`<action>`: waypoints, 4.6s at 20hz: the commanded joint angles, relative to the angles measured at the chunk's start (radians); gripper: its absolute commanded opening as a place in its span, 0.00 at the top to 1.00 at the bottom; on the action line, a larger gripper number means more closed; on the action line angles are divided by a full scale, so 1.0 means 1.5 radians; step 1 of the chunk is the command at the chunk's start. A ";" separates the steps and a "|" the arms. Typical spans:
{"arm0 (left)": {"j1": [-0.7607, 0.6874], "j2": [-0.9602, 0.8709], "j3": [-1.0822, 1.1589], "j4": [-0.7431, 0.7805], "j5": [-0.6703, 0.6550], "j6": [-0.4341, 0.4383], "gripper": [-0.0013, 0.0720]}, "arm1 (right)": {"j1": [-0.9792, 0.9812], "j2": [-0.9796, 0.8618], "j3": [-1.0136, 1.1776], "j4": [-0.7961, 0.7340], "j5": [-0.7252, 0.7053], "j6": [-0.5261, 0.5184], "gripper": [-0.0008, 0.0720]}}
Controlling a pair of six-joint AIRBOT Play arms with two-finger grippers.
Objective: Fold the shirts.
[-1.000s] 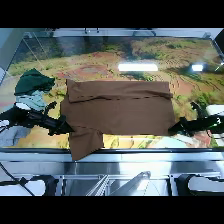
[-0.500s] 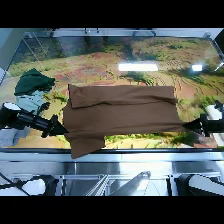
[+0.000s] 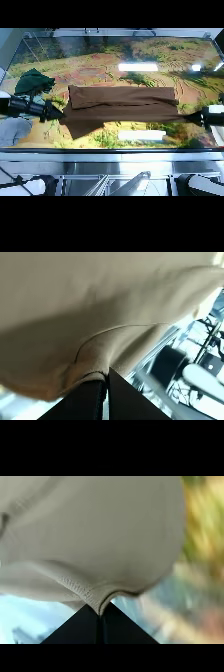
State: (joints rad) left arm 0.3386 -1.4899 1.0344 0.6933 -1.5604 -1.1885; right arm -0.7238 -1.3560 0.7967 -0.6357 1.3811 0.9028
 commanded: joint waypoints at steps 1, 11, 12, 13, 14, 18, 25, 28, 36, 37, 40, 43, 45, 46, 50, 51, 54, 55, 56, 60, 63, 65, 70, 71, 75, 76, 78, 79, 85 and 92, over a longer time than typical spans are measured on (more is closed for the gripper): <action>-0.027 -0.075 0.168 -0.051 -0.025 -0.029 0.94 | 0.044 -0.034 0.065 0.076 -0.057 -0.009 0.96; -0.073 -0.438 0.548 -0.037 -0.025 -0.086 0.97 | 0.228 -0.282 0.280 0.100 -0.245 -0.030 0.96; -0.073 -0.462 0.568 -0.039 -0.025 -0.086 0.97 | 0.234 -0.296 0.280 0.094 -0.256 -0.035 0.96; -0.073 -0.481 0.585 -0.039 -0.029 -0.086 0.95 | 0.237 -0.304 0.280 0.080 -0.261 -0.036 0.96; -0.073 -0.496 0.601 -0.040 -0.032 -0.086 0.75 | 0.238 -0.306 0.280 0.058 -0.263 -0.036 0.96; -0.065 -0.501 0.706 -0.048 -0.077 -0.087 0.57 | 0.228 -0.273 0.303 -0.089 -0.235 0.012 0.52; -0.045 -0.353 0.599 -0.044 0.014 -0.091 0.58 | 0.200 -0.255 0.377 -0.232 -0.184 0.166 0.20; -0.075 -0.345 0.584 -0.043 0.008 -0.078 0.97 | 0.200 -0.309 0.377 -0.120 -0.116 0.142 0.20; -0.223 -0.350 0.585 -0.043 0.055 -0.065 0.97 | 0.235 -0.373 0.380 0.040 -0.087 0.080 0.68; -0.247 -0.357 0.585 -0.042 0.071 -0.065 0.97 | 0.237 -0.372 0.383 0.051 -0.085 0.076 0.97; -0.321 -0.393 0.585 -0.038 0.124 -0.065 0.97 | 0.224 -0.370 0.419 0.050 -0.017 0.076 0.96; -0.398 -0.447 0.585 -0.038 0.180 -0.066 0.97 | 0.186 -0.346 0.455 0.050 0.048 0.078 0.96; -0.441 -0.476 0.585 -0.038 0.200 -0.077 0.97 | 0.155 -0.320 0.469 0.051 0.079 0.079 0.96; -0.460 -0.485 0.585 -0.038 0.211 -0.082 0.97 | 0.138 -0.308 0.475 0.051 0.096 0.079 0.96; -0.538 -0.496 0.585 -0.041 0.308 -0.100 0.97 | 0.086 -0.276 0.491 0.053 0.188 0.068 0.96; -0.556 -0.496 0.585 -0.046 0.339 -0.106 0.97 | 0.076 -0.273 0.494 0.056 0.218 0.065 0.96; -0.590 -0.510 0.618 -0.043 0.392 -0.136 0.97 | 0.057 -0.270 0.509 0.056 0.285 0.061 0.96; -0.595 -0.522 0.644 -0.044 0.390 -0.152 0.97 | 0.053 -0.266 0.510 0.058 0.288 0.061 0.96; -0.600 -0.534 0.672 -0.046 0.378 -0.160 0.96 | 0.053 -0.262 0.511 0.076 0.289 0.062 0.96; -0.570 -0.498 0.686 -0.192 0.319 -0.090 0.95 | 0.087 -0.229 0.511 0.251 0.288 0.081 0.96; -0.495 -0.403 0.631 -0.276 0.278 -0.029 0.95 | 0.178 -0.182 0.514 0.298 0.237 0.087 0.96; -0.434 -0.345 0.611 -0.276 0.201 -0.020 0.95 | 0.268 -0.169 0.514 0.272 0.173 0.097 0.96; -0.279 -0.194 0.534 -0.278 0.075 0.027 0.95 | 0.553 -0.191 0.514 0.192 -0.098 0.107 0.96; -0.249 -0.164 0.519 -0.278 0.072 0.042 0.95 | 0.609 -0.208 0.514 0.192 -0.157 0.107 0.96; -0.143 -0.056 0.441 -0.287 0.072 0.088 0.95 | 0.788 -0.313 0.515 0.199 -0.373 0.098 0.87; -0.122 -0.034 0.418 -0.287 0.073 0.090 0.95 | 0.818 -0.342 0.515 0.229 -0.400 0.073 0.41; -0.089 -0.002 0.373 -0.288 0.072 0.101 0.95 | 0.835 -0.364 0.515 0.305 -0.394 0.027 0.23; -0.073 0.012 0.349 -0.288 0.071 0.107 0.95 | 0.822 -0.355 0.516 0.326 -0.372 0.001 0.24; -0.021 0.051 0.226 -0.291 0.059 0.145 0.95 | 0.596 -0.227 0.513 0.156 -0.147 0.110 0.49; -0.027 0.050 0.199 -0.355 0.028 0.163 0.95 | 0.425 -0.170 0.358 -0.090 -0.132 0.204 0.09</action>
State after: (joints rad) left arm 0.2985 -1.4170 1.3453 0.2085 -1.4963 -0.9581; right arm -0.0082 -1.6299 1.4338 -0.6319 1.2060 1.1606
